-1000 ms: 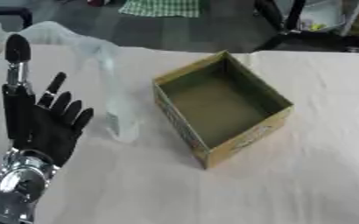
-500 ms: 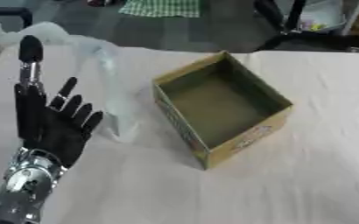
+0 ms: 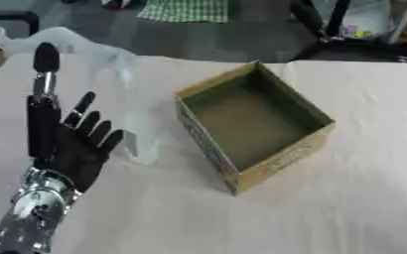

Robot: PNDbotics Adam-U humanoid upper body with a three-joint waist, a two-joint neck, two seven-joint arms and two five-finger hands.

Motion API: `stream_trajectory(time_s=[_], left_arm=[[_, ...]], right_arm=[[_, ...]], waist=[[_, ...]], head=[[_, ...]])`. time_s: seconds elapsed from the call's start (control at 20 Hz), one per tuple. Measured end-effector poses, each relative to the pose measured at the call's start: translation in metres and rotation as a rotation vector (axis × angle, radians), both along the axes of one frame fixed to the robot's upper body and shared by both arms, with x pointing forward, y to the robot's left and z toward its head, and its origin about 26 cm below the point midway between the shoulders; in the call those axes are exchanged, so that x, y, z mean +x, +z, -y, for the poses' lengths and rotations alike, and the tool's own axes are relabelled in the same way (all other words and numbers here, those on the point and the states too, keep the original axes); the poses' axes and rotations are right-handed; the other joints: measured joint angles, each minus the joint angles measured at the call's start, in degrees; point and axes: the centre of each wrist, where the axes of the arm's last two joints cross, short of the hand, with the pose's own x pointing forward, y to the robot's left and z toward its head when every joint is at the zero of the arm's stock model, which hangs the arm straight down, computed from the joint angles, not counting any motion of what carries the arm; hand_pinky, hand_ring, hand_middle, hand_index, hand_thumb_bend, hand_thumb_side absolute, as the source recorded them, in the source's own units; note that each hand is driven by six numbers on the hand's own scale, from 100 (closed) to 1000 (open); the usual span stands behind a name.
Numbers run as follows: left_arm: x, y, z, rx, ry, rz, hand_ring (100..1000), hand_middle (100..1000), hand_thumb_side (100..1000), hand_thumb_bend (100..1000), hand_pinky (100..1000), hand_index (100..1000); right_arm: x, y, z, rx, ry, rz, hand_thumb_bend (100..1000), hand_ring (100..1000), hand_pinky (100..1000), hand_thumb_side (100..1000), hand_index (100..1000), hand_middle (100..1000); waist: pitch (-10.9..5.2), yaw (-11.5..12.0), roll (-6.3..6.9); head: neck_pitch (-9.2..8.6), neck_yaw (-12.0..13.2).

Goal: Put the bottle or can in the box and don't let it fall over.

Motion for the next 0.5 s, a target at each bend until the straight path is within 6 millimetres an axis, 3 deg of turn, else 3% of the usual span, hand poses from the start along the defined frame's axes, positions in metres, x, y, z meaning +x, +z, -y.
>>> stream_trajectory(time_s=[0.5], left_arm=[[0.0010, 0.0078, 0.0031, -0.018, -0.024, -0.013, 100, 100, 424, 913, 100, 957]], right_arm=[[0.0004, 0.0002, -0.0002, 0.000, 0.002, 0.002, 100, 904, 837, 651, 1000, 1000]], waist=[[0.24, -0.4, -0.29]], head=[[-0.48, 0.5]])
